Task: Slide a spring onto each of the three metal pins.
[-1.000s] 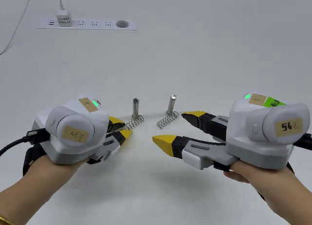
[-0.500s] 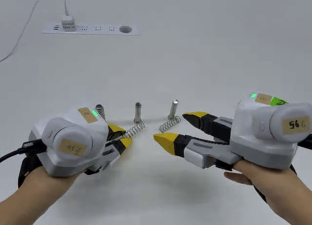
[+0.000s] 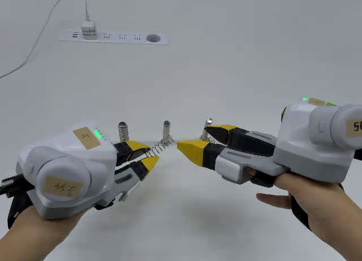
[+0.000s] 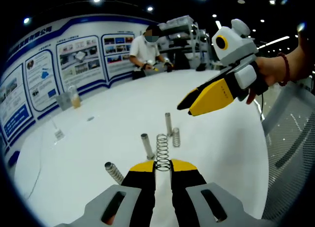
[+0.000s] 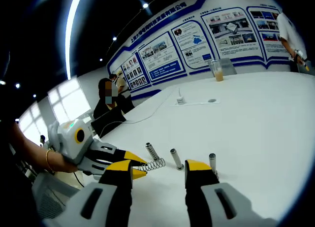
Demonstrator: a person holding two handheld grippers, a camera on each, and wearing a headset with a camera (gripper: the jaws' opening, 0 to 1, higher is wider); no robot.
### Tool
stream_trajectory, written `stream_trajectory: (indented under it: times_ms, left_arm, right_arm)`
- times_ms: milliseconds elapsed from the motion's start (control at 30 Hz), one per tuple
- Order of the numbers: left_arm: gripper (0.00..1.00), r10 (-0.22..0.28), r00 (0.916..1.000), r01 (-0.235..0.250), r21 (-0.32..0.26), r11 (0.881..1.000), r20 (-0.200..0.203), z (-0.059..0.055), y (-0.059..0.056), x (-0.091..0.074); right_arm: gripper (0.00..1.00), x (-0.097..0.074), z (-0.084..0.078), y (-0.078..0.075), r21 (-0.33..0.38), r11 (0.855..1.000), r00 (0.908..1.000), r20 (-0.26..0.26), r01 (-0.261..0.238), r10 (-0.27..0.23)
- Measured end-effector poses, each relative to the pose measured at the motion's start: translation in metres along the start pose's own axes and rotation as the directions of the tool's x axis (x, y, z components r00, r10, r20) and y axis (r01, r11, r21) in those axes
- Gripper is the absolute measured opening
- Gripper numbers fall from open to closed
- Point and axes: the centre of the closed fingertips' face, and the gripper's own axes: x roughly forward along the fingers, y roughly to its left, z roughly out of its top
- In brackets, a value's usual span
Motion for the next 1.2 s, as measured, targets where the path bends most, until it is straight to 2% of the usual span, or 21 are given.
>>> stream_trajectory:
  times_ms: [100, 200, 300, 367, 467, 633, 700, 733, 833, 900, 967, 1033, 1200]
  left_arm:
    - [0.1, 0.005, 0.9997, -0.004, -0.006, 1.0, 0.022, 0.007, -0.002, -0.006]
    - [0.1, 0.003, 0.9973, -0.002, -0.012, 1.0, 0.073, 0.021, -0.005, -0.012]
    - [0.1, 0.002, 0.9939, 0.0, -0.019, 1.0, 0.11, 0.032, -0.006, -0.018]
    - [0.1, -0.01, 0.9926, 0.015, -0.043, 0.999, 0.121, 0.035, -0.008, -0.019]
    - [0.1, -0.012, 0.9904, 0.018, -0.038, 0.999, 0.137, 0.04, -0.009, -0.023]
    - [0.1, -0.022, 0.9845, 0.028, -0.031, 0.999, 0.174, 0.047, -0.012, -0.028]
    - [0.1, -0.026, 0.9816, 0.031, -0.022, 0.999, 0.189, 0.049, -0.014, -0.03]
    - [0.1, -0.03, 0.98, 0.032, -0.01, 0.999, 0.197, 0.051, -0.015, -0.031]
    - [0.1, -0.032, 0.9769, 0.033, 0.0, 0.999, 0.211, 0.054, -0.016, -0.032]
    - [0.1, -0.037, 0.9744, 0.037, 0.004, 0.999, 0.222, 0.056, -0.017, -0.033]
    - [0.1, -0.041, 0.9725, 0.04, 0.009, 0.999, 0.229, 0.058, -0.018, -0.034]
    - [0.1, -0.045, 0.9748, 0.044, 0.013, 0.999, 0.219, 0.058, -0.02, -0.034]
    - [0.11, -0.038, 0.9784, 0.034, 0.025, 0.999, 0.203, 0.057, -0.02, -0.035]
  right_arm:
    - [0.4, 0.002, 0.005, 0.006, 0.038, 0.999, 0.9995, 0.016, -0.027, 0.026]
    - [0.38, 0.003, 0.01, 0.012, 0.086, 0.995, 0.9978, 0.04, -0.056, 0.052]
    - [0.37, 0.004, 0.012, 0.015, 0.098, 0.992, 0.9963, 0.048, -0.076, 0.072]
    - [0.35, 0.004, 0.013, 0.016, 0.114, 0.99, 0.9955, 0.053, -0.084, 0.079]
    - [0.33, 0.005, 0.013, 0.019, 0.141, 0.985, 0.9947, 0.05, -0.096, 0.09]
    - [0.3, 0.004, 0.015, 0.024, 0.194, 0.973, 0.991, 0.062, -0.129, 0.119]
    - [0.28, 0.004, 0.017, 0.026, 0.226, 0.963, 0.9876, 0.079, -0.15, 0.136]
    - [0.27, 0.004, 0.019, 0.028, 0.254, 0.953, 0.9849, 0.093, -0.166, 0.146]
    - [0.24, 0.003, 0.02, 0.032, 0.276, 0.942, 0.9807, 0.094, -0.191, 0.171]
    - [0.21, 0.004, 0.019, 0.034, 0.27, 0.944, 0.981, 0.089, -0.19, 0.172]
    - [0.18, 0.004, 0.019, 0.037, 0.281, 0.938, 0.979, 0.089, -0.201, 0.184]
    - [0.16, 0.004, 0.018, 0.04, 0.291, 0.933, 0.977, 0.083, -0.212, 0.196]
    - [0.13, 0.003, 0.019, 0.044, 0.283, 0.929, 0.9713, 0.093, -0.237, 0.219]
